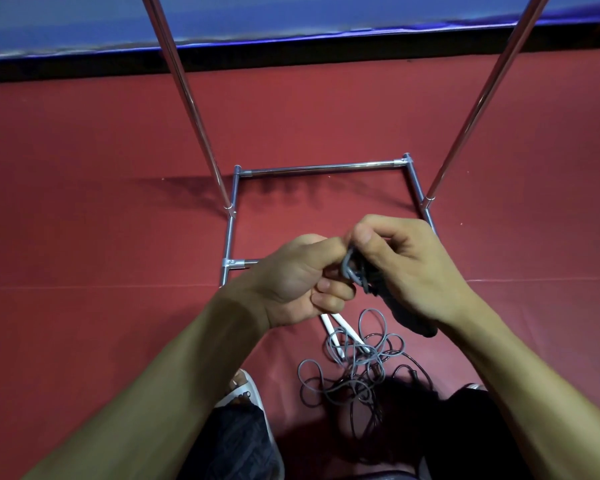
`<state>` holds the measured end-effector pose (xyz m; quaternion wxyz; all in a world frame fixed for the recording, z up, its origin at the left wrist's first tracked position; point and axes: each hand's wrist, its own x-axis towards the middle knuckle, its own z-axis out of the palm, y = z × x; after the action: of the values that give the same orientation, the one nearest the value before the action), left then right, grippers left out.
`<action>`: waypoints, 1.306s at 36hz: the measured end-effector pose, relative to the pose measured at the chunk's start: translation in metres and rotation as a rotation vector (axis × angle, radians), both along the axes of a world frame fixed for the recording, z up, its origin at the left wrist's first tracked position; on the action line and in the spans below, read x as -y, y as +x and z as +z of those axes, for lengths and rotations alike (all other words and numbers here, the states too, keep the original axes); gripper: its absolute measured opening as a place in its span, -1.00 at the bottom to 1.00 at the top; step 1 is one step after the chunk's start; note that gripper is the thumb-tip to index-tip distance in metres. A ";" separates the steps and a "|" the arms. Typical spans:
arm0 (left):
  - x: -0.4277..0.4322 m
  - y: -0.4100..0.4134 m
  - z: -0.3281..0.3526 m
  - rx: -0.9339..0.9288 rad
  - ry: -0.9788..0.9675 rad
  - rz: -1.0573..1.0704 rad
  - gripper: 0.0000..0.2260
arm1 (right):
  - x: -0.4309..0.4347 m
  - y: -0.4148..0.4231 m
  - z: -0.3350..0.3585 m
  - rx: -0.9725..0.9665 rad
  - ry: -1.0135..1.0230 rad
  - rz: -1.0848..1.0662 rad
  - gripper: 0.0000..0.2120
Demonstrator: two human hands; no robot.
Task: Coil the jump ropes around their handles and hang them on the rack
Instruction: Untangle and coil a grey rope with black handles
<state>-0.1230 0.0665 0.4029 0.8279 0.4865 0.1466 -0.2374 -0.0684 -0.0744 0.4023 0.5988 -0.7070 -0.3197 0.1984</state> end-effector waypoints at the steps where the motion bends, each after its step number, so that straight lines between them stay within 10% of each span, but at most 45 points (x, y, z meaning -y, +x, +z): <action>1: 0.001 -0.001 0.001 0.001 0.007 0.006 -0.84 | -0.001 -0.001 0.001 -0.001 0.005 -0.028 -0.55; 18: -0.006 -0.001 0.015 0.049 0.140 0.173 -0.75 | -0.010 -0.008 -0.006 -0.097 0.139 -0.156 -0.90; 47: -0.011 0.002 0.017 -0.067 0.036 0.293 -0.77 | -0.017 -0.011 -0.015 -0.059 0.084 -0.224 -0.79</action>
<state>-0.1214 0.0774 0.4202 0.8395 0.4665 0.2477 -0.1276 -0.0794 -0.0575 0.3877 0.6553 -0.7066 -0.2290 0.1375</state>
